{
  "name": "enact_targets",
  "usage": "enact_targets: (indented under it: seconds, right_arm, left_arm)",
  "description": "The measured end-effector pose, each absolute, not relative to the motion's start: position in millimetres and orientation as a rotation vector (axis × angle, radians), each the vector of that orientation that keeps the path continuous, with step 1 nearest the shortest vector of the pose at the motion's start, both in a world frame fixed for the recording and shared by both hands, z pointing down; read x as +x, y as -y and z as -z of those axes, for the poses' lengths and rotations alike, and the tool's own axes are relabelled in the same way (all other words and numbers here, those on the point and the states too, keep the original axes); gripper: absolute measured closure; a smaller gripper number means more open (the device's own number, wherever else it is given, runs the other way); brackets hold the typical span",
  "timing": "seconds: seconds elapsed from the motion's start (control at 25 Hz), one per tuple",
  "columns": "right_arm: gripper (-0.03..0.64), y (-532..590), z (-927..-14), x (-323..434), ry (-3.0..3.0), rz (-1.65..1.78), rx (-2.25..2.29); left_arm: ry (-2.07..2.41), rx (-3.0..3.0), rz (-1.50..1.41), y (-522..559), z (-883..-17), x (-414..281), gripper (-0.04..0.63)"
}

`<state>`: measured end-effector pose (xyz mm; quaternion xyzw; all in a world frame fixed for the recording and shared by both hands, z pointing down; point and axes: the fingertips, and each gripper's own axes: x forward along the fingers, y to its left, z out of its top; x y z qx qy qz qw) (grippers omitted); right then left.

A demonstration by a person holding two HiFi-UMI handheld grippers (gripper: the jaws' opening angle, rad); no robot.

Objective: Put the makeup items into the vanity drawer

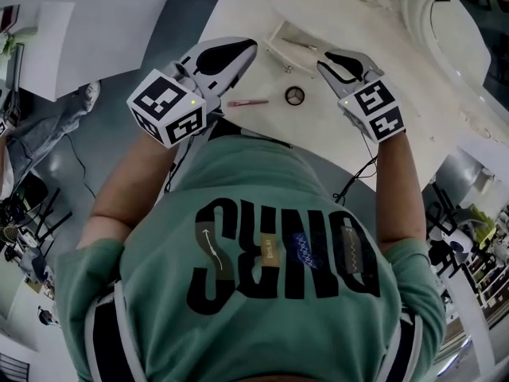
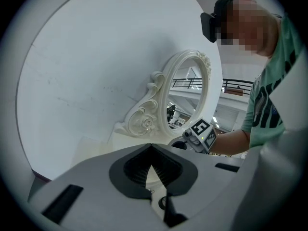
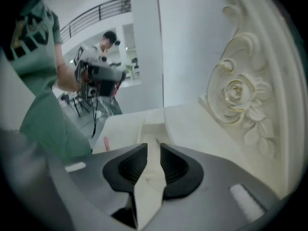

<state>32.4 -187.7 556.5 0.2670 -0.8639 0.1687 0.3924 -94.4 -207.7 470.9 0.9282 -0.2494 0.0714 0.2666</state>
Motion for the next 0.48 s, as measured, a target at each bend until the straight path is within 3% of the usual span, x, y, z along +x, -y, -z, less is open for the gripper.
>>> enact_targets:
  seconds: [0.2,0.48]
  right_arm:
    - [0.523,167.7,-474.8,52.2,2.466,-0.588,0.915]
    - [0.529,115.2,-380.3,118.7,2.563,-0.432,1.156]
  left_arm:
    - [0.643,2.541,-0.163,186.9,-438.8,-78.6,0.597]
    - [0.573,2.653,-0.04,160.9,-367.4,-30.0,0.597]
